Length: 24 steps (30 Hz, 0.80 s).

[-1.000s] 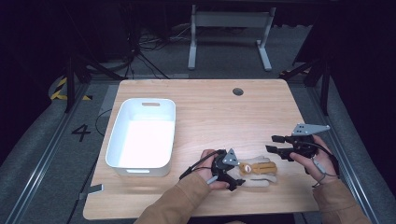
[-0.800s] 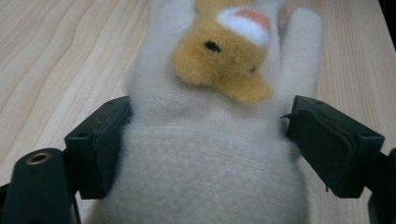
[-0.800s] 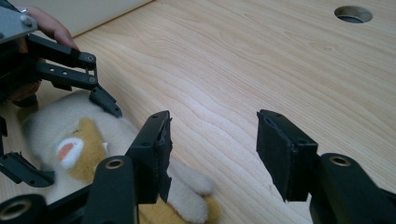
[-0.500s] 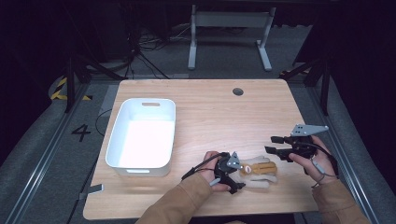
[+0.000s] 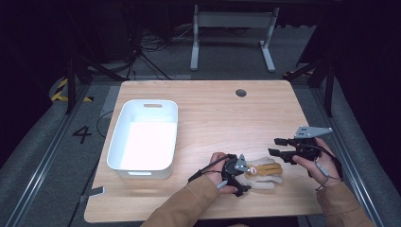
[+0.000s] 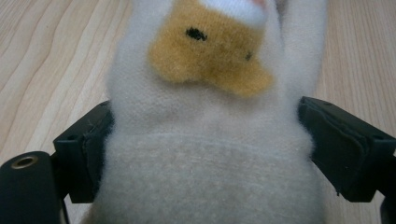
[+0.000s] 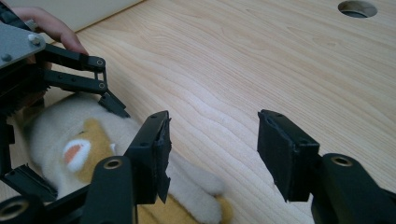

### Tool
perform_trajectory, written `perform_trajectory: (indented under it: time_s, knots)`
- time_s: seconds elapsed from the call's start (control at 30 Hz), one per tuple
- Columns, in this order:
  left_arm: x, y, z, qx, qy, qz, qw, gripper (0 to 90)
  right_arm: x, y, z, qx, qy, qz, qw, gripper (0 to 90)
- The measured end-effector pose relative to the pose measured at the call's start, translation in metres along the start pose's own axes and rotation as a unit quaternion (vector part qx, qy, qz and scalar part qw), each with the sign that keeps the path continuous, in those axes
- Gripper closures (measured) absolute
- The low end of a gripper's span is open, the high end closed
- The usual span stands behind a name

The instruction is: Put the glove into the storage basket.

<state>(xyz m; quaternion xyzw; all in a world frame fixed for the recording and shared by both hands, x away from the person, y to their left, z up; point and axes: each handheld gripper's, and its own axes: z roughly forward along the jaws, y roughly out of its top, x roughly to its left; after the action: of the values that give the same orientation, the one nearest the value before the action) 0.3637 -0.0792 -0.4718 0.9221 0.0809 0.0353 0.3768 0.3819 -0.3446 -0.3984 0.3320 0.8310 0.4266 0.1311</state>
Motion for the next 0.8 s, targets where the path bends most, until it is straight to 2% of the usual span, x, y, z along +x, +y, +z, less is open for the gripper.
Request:
perform_trajectory:
  time_s: [0.13, 0.23, 0.3, 0.37, 0.43, 0.47, 0.53, 0.67, 0.8]
  knots:
    - [-0.0005, 0.0022, 0.0011, 0.006, -0.002, -0.002, 1.0000, 12.1, -0.0002, -0.0003, 0.0006, 0.000, 0.000, 0.000, 1.0000, 45.0]
    - [-0.0018, 0.0038, 0.0008, 0.003, 0.005, -0.007, 1.0000, 17.0, -0.0002, -0.0008, 0.0011, 0.001, 0.000, 0.000, 1.0000, 45.0]
    - [-0.0024, 0.0048, 0.0000, 0.003, 0.005, -0.010, 0.9999, 26.9, 0.0002, -0.0009, 0.0015, 0.002, 0.000, -0.001, 1.0000, 45.0]
    - [-0.0026, 0.0051, -0.0013, 0.003, 0.011, -0.017, 0.9998, 30.3, 0.0006, -0.0007, 0.0015, 0.002, 0.000, -0.001, 1.0000, 45.0]
    - [-0.0024, 0.0058, -0.0031, 0.004, 0.013, -0.016, 0.9998, 40.0, 0.0012, -0.0003, 0.0014, 0.001, 0.000, -0.002, 1.0000, 45.0]
    - [-0.0033, 0.0061, -0.0041, 0.005, 0.013, -0.015, 0.9998, 47.9, 0.0014, -0.0003, 0.0016, 0.001, 0.000, -0.002, 1.0000, 45.0]
    - [-0.0040, 0.0062, -0.0046, 0.007, 0.012, -0.016, 0.9998, 55.2, 0.0016, -0.0004, 0.0018, 0.001, 0.000, -0.002, 1.0000, 45.0]
    - [-0.0068, 0.0069, -0.0057, 0.010, 0.011, -0.013, 0.9998, 64.9, 0.0017, -0.0004, 0.0017, 0.001, 0.000, -0.003, 1.0000, 45.0]
    - [-0.0070, 0.0070, -0.0063, 0.011, 0.010, -0.010, 0.9998, 68.8, 0.0014, -0.0004, 0.0010, -0.002, -0.001, -0.002, 1.0000, 45.0]
